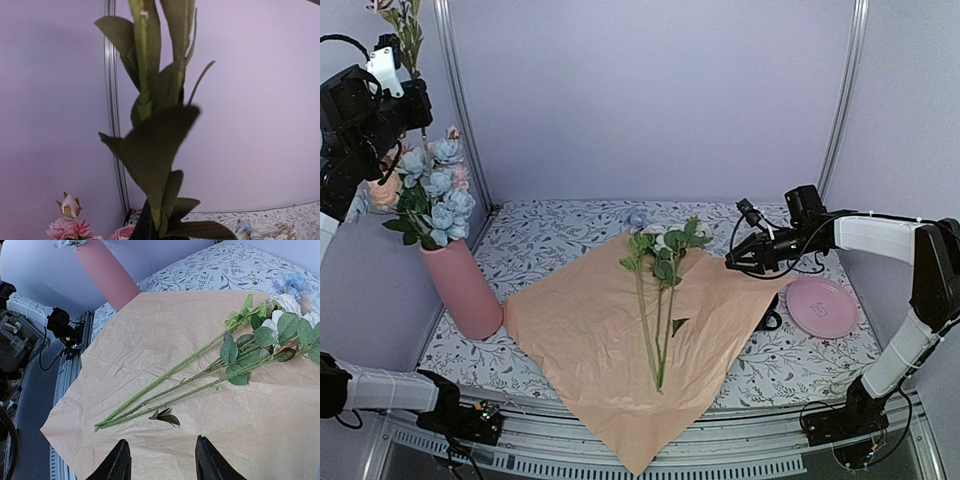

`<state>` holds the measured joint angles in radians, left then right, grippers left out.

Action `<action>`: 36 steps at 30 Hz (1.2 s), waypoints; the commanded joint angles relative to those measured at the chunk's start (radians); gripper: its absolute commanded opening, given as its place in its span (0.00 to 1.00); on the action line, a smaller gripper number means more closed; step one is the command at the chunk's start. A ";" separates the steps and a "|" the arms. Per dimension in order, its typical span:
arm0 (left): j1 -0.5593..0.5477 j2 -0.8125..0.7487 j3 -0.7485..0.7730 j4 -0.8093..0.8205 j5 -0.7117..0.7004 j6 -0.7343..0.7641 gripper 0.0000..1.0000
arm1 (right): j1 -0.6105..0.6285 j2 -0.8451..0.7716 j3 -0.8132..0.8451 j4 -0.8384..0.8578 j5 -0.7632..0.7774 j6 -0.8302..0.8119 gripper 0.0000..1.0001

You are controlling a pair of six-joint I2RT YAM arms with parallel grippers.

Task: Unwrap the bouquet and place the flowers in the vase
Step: Place the fake flower in the vase.

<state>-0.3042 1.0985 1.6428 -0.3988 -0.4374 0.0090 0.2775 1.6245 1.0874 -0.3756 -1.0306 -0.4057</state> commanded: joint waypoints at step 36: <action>0.010 -0.233 -0.258 -0.129 -0.094 -0.061 0.35 | -0.001 0.031 0.031 -0.019 -0.026 -0.007 0.46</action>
<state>-0.3031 0.8406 1.3258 -0.5011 -0.4999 -0.0704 0.2775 1.6447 1.0889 -0.3851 -1.0328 -0.4057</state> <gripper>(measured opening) 0.332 0.465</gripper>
